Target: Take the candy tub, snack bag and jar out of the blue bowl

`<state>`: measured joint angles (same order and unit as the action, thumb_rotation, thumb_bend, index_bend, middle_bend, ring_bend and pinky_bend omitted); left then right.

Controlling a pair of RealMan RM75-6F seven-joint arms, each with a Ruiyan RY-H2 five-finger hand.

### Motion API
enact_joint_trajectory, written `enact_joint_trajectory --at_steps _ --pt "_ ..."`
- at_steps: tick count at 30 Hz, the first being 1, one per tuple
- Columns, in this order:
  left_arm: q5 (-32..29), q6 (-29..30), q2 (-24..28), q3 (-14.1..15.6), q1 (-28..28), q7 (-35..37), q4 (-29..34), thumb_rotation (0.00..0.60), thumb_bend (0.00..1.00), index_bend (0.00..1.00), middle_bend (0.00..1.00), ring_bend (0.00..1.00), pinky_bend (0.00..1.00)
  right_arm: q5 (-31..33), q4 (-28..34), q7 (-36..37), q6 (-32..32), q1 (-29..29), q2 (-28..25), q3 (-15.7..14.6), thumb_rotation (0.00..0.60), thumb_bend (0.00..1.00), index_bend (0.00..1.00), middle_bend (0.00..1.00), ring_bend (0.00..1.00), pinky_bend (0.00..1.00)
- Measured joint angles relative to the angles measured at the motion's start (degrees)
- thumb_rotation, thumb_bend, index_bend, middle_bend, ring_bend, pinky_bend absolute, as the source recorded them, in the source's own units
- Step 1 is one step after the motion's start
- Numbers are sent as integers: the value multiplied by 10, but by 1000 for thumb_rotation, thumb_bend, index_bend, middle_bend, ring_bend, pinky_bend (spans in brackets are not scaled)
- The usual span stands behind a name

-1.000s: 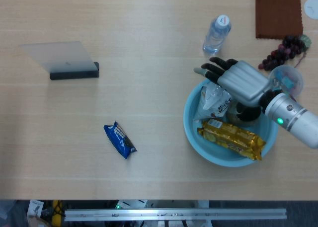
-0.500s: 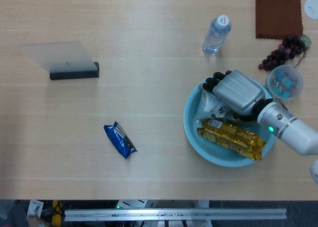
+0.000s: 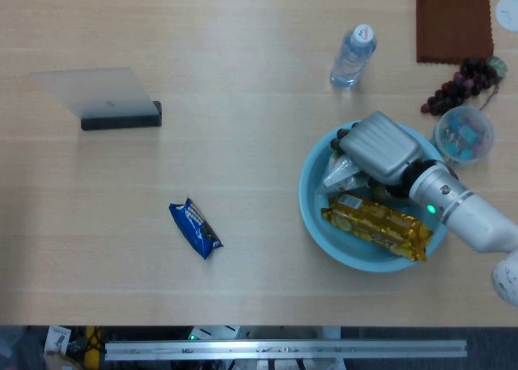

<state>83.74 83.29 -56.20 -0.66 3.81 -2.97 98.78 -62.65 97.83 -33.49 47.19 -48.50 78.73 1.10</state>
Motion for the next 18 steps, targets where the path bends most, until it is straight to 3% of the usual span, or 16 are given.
enact_joint_trajectory --at_steps 7,18 --pt "1 -3 -1 -1 3 -1 0 600 293 233 229 179 252 -24 39 71 8 6 -36 22 600 450 672 557 600 846" --pt "3 2 4 -2 0 -6 8 600 293 233 228 179 252 -51 67 181 34 6 -84 97 600 448 672 557 600 846"
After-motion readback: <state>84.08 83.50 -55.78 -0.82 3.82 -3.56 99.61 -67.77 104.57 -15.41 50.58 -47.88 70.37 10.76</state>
